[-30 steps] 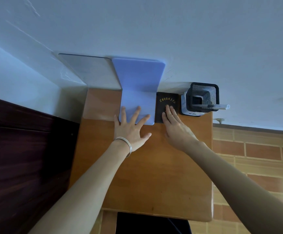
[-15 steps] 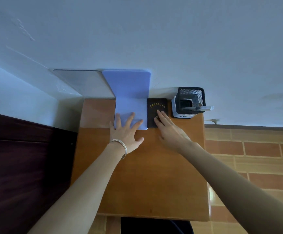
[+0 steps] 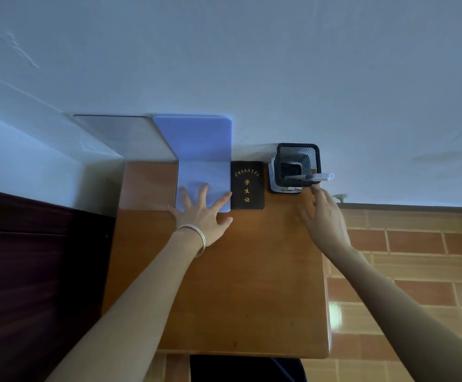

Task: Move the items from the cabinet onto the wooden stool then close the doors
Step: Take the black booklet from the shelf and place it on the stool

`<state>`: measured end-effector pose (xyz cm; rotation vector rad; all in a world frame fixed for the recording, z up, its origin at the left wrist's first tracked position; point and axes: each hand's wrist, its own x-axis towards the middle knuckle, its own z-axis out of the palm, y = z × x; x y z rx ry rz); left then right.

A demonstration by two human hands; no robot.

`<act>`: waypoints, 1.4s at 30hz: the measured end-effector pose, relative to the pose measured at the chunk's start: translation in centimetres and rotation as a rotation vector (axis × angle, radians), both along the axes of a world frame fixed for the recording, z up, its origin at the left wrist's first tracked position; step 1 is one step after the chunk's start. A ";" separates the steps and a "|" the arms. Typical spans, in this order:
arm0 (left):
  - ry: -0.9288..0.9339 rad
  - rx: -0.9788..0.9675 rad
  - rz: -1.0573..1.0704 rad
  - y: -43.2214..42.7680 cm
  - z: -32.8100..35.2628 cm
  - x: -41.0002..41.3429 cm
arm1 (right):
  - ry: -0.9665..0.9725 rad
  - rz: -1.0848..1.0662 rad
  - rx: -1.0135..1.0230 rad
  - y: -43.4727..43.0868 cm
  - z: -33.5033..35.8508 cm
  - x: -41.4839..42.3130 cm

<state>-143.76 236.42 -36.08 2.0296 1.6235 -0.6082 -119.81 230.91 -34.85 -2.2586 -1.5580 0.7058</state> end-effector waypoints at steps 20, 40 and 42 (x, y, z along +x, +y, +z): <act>0.007 0.013 0.006 0.0 0.3 0.2 | 0.102 0.019 -0.022 1.1 0.1 -0.9; -0.354 0.547 -0.617 -2.5 30.0 7.0 | -0.567 0.211 0.046 -8.3 28.2 4.5; -0.431 0.592 -0.697 -2.6 33.5 9.3 | -0.620 0.156 0.050 -10.2 32.1 5.8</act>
